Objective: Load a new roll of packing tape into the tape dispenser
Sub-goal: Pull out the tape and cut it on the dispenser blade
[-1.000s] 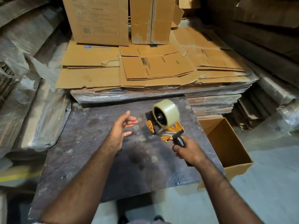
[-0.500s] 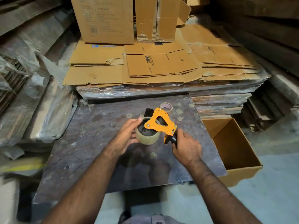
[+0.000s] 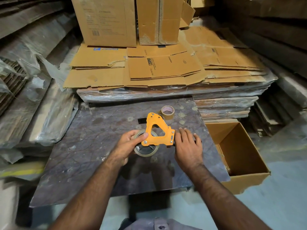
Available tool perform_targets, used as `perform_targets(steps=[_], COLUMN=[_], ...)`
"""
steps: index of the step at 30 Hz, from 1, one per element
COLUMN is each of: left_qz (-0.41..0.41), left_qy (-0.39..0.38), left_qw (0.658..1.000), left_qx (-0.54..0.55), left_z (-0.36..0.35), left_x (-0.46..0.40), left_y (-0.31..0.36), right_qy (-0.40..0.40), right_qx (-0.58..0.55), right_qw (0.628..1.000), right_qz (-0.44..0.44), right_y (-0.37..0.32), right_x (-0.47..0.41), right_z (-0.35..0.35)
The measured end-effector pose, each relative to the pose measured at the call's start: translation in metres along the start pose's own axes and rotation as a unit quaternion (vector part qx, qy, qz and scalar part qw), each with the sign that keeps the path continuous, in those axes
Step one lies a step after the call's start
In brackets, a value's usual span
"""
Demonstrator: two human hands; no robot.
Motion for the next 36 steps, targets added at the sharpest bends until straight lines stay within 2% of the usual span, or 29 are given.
perform_targets(steps=[4, 7, 10, 13, 15, 17, 21, 23, 25, 27, 29, 32, 36], left_qz=[0.007, 0.036, 0.057, 0.08, 0.114, 0.159, 0.254, 0.305, 0.347, 0.379, 0.398, 0.392, 0.338], left_qy=[0.014, -0.009, -0.03, 0.001, 0.014, 0.011, -0.062, -0.125, -0.183, -0.23, -0.253, -0.276, -0.29], left_qw=[1.0, 0.997, 0.996, 0.997, 0.993, 0.987, 0.962, 0.94, 0.915, 0.893, 0.88, 0.876, 0.893], left_qx=[-0.024, -0.063, -0.054, -0.017, -0.007, -0.016, -0.076, -0.091, -0.092, -0.076, -0.057, -0.049, -0.067], left_z=[0.001, 0.003, 0.005, 0.012, 0.016, 0.017, -0.002, -0.016, -0.034, -0.056, -0.076, -0.102, -0.126], left_x=[0.0, -0.001, -0.006, -0.021, -0.036, -0.053, -0.08, -0.094, -0.107, -0.119, -0.132, -0.147, -0.156], left_y=[0.003, 0.006, 0.012, 0.016, 0.012, 0.003, -0.024, -0.034, -0.041, -0.046, -0.048, -0.045, -0.036], right_qy=[-0.036, -0.074, -0.127, -0.165, -0.181, -0.194, -0.219, -0.238, -0.239, -0.231, -0.217, -0.207, -0.197], right_qx=[-0.016, -0.06, -0.13, -0.235, -0.336, -0.445, -0.635, -0.693, -0.736, -0.761, -0.769, -0.758, -0.744], right_qw=[0.999, 0.995, 0.981, 0.946, 0.899, 0.823, 0.59, 0.5, 0.436, 0.398, 0.379, 0.383, 0.388], right_qz=[0.002, -0.014, -0.072, -0.148, -0.217, -0.296, -0.448, -0.462, -0.459, -0.458, -0.466, -0.487, -0.506], right_y=[0.002, 0.003, 0.006, 0.009, 0.011, 0.009, 0.008, 0.012, 0.018, 0.022, 0.027, 0.035, 0.042], right_x=[-0.004, -0.004, 0.0, 0.003, 0.008, 0.014, 0.021, 0.018, 0.019, 0.024, 0.03, 0.043, 0.061], right_z=[0.001, 0.003, -0.001, -0.018, -0.035, -0.054, -0.07, -0.068, -0.064, -0.061, -0.06, -0.061, -0.06])
Point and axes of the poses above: each hand's wrist, its own x-axis away from the middle knuckle, its own z-axis out of the back of the hand, y = z × x, the point moved 3 cm from there along -x, towards the middle knuckle, and after that the axes turned 7 degrees about z, right-handed, at the moved point
